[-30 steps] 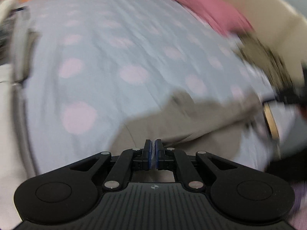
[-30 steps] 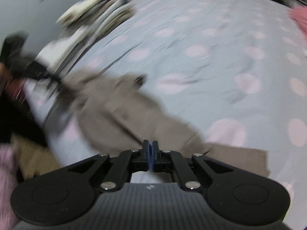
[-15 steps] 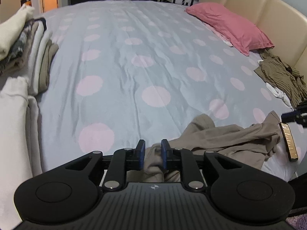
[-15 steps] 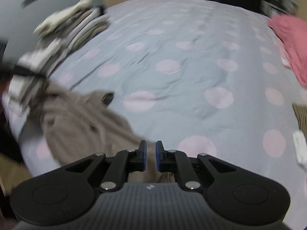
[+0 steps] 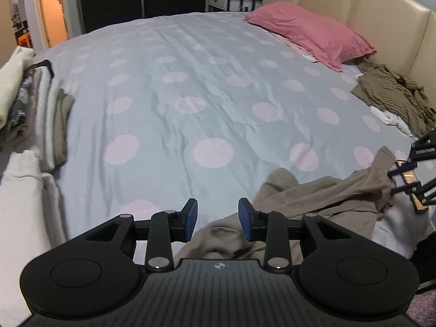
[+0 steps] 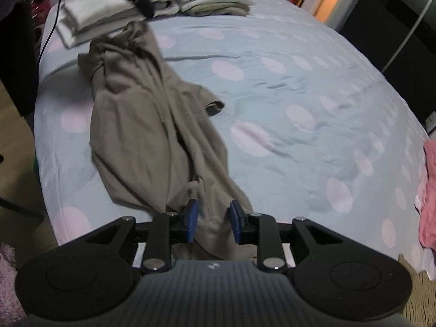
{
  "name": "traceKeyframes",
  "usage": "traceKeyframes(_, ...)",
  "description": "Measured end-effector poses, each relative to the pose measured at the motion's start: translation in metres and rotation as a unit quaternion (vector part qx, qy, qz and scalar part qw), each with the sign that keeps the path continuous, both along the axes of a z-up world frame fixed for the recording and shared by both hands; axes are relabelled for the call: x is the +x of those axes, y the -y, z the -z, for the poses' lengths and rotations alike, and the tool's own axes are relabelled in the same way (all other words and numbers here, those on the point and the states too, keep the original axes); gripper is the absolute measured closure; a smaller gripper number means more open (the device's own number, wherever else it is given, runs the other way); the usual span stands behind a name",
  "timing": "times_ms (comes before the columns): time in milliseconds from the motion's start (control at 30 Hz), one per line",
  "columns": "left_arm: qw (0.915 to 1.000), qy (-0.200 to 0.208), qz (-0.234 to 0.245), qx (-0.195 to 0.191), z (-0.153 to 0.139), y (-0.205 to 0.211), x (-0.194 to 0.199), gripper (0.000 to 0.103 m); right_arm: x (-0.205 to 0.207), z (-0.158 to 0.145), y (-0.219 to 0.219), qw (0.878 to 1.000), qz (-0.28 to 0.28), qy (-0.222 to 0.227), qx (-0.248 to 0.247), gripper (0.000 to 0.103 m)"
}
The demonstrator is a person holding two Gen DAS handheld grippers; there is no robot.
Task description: Fold clothes
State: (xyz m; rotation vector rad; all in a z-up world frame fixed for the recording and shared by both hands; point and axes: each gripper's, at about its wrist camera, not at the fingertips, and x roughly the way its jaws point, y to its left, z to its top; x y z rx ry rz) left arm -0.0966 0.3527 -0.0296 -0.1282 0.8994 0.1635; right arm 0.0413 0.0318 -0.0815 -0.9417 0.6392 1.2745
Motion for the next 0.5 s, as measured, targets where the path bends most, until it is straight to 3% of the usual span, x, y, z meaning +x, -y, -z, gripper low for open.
traceKeyframes(67,1.0,-0.001,-0.008,0.0,-0.001,-0.006,-0.003,0.072,0.003,0.006,-0.001,1.0,0.011,-0.007,-0.015,0.1)
traceKeyframes(300,0.998,-0.026,0.05,0.029,0.009,-0.003,-0.003,0.072,0.031,0.0,0.019,0.994,0.102,-0.025,-0.002,0.1)
traceKeyframes(500,0.9826,-0.053,0.154,0.089,0.017,0.017,0.002,0.072,0.038,-0.001,0.024,0.993,0.117,-0.032,0.005,0.1)
